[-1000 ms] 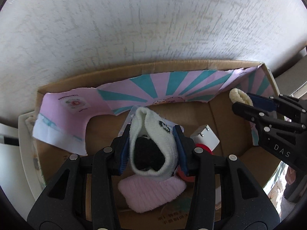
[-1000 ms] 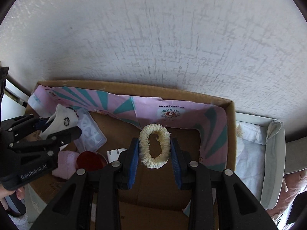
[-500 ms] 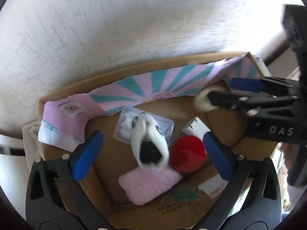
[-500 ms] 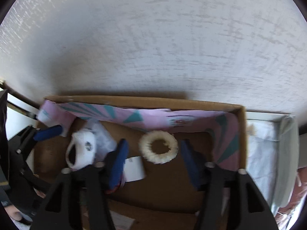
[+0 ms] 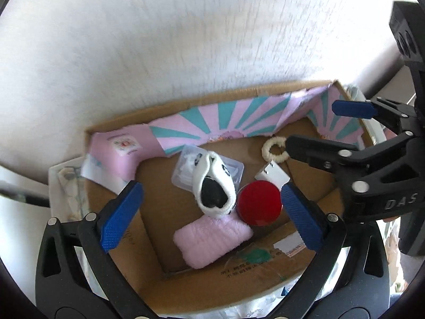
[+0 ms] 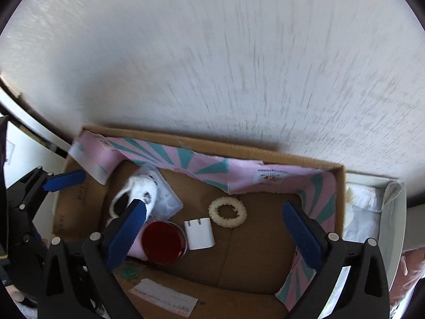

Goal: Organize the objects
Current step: 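Open both tools to drop the toy and hair tie into the box, then grasp the white toothpick case with the left tool while the right tool grasps the blue box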

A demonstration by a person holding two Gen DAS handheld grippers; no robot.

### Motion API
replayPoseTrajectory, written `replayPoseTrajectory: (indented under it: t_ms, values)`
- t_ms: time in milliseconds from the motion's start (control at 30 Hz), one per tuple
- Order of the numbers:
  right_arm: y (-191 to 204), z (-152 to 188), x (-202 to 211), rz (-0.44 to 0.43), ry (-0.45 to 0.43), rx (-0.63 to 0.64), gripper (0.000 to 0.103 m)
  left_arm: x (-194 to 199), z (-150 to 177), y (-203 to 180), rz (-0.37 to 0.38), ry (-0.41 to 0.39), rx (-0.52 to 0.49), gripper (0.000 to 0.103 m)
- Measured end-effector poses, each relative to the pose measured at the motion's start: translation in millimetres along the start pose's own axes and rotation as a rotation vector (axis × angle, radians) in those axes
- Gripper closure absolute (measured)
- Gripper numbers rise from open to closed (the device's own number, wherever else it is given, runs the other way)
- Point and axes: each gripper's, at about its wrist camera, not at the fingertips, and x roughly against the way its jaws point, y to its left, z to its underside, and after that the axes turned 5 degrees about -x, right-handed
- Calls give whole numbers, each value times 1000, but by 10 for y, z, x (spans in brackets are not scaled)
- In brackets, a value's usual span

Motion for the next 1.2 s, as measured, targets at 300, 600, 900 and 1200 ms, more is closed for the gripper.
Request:
replayPoseTrajectory:
  t_ms: [300, 600, 900, 1200]
  values:
    - [-12, 77, 511, -63, -108, -11, 1, 674, 89, -208, -37, -121, -2, 0]
    - [69, 483, 1063, -23, -255, 114, 1, 1336, 449, -176, -100, -242, 80, 0]
    - [27, 912, 1563, 73, -385, 194, 1, 1598, 866, -317, -73, -332, 146, 0]
    - [-76, 1281, 1680, 126, -434, 257, 1, 1787, 1076, -597, -124, -374, 109, 0]
